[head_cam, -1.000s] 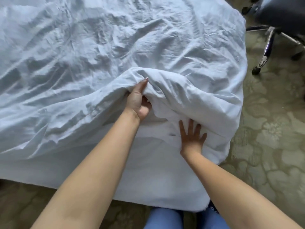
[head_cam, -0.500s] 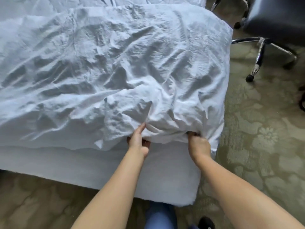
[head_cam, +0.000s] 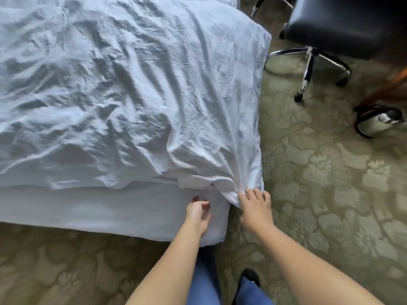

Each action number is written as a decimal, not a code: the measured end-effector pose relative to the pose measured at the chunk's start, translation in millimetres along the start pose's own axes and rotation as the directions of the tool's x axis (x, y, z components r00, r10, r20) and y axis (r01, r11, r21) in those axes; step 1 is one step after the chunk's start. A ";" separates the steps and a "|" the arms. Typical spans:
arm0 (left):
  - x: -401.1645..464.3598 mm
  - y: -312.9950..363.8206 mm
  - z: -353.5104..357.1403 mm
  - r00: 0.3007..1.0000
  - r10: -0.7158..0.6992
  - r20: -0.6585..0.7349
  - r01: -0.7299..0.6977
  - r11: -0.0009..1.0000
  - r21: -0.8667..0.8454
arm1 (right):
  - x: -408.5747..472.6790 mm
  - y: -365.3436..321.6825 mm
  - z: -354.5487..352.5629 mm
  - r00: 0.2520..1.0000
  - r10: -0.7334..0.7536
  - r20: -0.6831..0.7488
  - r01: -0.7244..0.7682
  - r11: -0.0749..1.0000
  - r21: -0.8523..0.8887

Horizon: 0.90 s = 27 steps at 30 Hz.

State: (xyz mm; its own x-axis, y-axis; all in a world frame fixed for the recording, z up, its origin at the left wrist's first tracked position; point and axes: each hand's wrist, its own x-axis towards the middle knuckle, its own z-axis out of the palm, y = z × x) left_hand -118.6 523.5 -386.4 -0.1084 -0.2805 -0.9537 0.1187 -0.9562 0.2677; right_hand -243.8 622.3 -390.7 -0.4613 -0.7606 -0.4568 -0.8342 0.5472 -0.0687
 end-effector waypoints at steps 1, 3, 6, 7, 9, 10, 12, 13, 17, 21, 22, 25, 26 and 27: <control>5.8 1.2 0.0 1.000 0.011 -0.009 -0.011 1.000 -0.020 | -0.7 3.8 8.2 0.989 0.067 0.135 -0.073 0.996 0.042; 7.4 10.1 2.8 0.999 0.023 -0.024 -0.026 0.992 -0.122 | 1.3 2.4 15.1 0.919 0.204 0.338 -0.311 0.901 0.303; 9.8 32.9 8.5 0.998 0.058 0.018 -0.052 0.967 -0.250 | 20.8 -11.7 9.6 0.779 0.285 0.559 -0.623 0.243 0.743; 10.6 41.5 11.6 0.997 0.054 0.053 -0.038 0.962 -0.270 | 28.5 -17.0 7.0 0.740 0.265 0.618 -0.648 0.037 0.760; 14.9 55.7 19.4 0.995 0.046 0.092 -0.020 0.963 -0.268 | 42.6 -27.1 3.2 0.688 0.209 0.695 -0.652 -0.243 0.719; 19.0 60.8 23.1 0.994 0.044 0.100 -0.018 0.968 -0.252 | 49.1 -32.0 0.2 0.670 0.190 0.718 -0.637 -0.349 0.687; 23.9 71.4 30.7 0.990 0.021 0.137 0.009 0.976 -0.216 | 63.0 -37.8 -3.8 0.648 0.184 0.739 -0.573 -0.522 0.632; 26.0 76.6 33.3 0.987 0.004 0.161 0.028 0.981 -0.192 | 70.7 -39.2 -3.7 0.640 0.190 0.744 -0.523 -0.602 0.603; 36.8 92.1 31.6 0.978 -0.053 0.202 0.071 0.994 -0.083 | 87.9 -37.5 -1.9 0.660 0.156 0.735 -0.343 -0.808 0.479; 22.6 94.8 25.2 0.937 -0.026 0.348 0.080 0.986 -0.143 | 89.0 -36.6 -7.4 0.693 0.126 0.710 -0.247 -0.884 0.398; 16.2 93.1 25.1 0.915 -0.012 0.404 0.089 0.981 -0.172 | 86.8 -38.5 -9.7 0.709 0.116 0.696 -0.224 -0.898 0.378; -10.3 84.2 30.8 0.857 0.057 0.513 0.083 0.966 -0.245 | 75.2 -47.3 -22.3 0.758 0.018 0.652 -0.195 -0.948 0.252; -19.1 81.2 33.5 0.845 0.072 0.530 0.086 0.960 -0.266 | 71.0 -49.6 -30.1 0.771 -0.024 0.637 -0.209 -0.953 0.218; -29.7 78.7 36.5 0.837 0.085 0.540 0.090 0.953 -0.290 | 67.1 -51.7 -39.4 0.785 -0.059 0.616 -0.226 -0.954 0.197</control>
State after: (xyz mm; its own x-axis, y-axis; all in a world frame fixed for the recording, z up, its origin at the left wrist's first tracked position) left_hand -142.1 453.5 -332.0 -0.6141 -0.3614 -0.7016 0.3890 -0.9121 0.1293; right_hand -243.5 529.2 -382.8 -0.1268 -0.4144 -0.9012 0.9596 -0.2813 -0.0057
